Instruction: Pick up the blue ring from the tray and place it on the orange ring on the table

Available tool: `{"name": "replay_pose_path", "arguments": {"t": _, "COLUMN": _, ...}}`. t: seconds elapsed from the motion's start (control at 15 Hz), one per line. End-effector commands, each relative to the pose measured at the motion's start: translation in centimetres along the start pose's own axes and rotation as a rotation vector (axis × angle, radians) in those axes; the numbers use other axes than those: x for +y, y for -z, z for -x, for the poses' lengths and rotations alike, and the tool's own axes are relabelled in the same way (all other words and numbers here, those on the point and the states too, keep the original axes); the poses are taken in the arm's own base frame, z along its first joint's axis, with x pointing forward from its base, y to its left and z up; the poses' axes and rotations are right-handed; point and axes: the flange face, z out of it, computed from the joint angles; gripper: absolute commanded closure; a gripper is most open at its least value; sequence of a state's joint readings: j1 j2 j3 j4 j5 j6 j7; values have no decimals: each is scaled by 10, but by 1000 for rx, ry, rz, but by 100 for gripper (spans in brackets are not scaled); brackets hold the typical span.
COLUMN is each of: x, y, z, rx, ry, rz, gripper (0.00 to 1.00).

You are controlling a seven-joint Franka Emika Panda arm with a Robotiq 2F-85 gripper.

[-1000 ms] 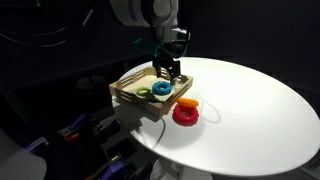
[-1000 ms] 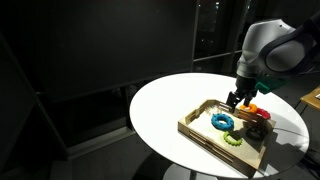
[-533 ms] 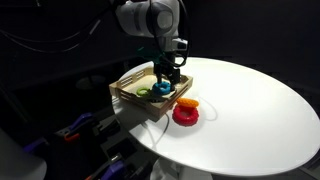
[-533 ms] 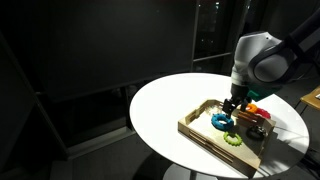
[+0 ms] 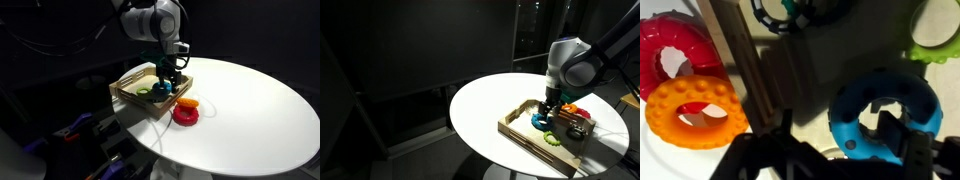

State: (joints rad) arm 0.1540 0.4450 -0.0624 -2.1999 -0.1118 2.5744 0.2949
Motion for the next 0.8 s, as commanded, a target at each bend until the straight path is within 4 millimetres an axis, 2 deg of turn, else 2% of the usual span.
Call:
{"name": "replay_pose_path", "arguments": {"t": 0.0, "x": -3, "y": -2, "z": -11, "rx": 3, "ry": -13, "rz": 28, "gripper": 44}}
{"name": "replay_pose_path", "arguments": {"t": 0.4, "x": -7, "y": 3, "z": -14, "rx": 9, "ry": -11, "rz": 22, "gripper": 91}}
{"name": "replay_pose_path", "arguments": {"t": 0.73, "x": -6, "y": 35, "z": -12, "rx": 32, "ry": -5, "rz": -14, "gripper": 90}}
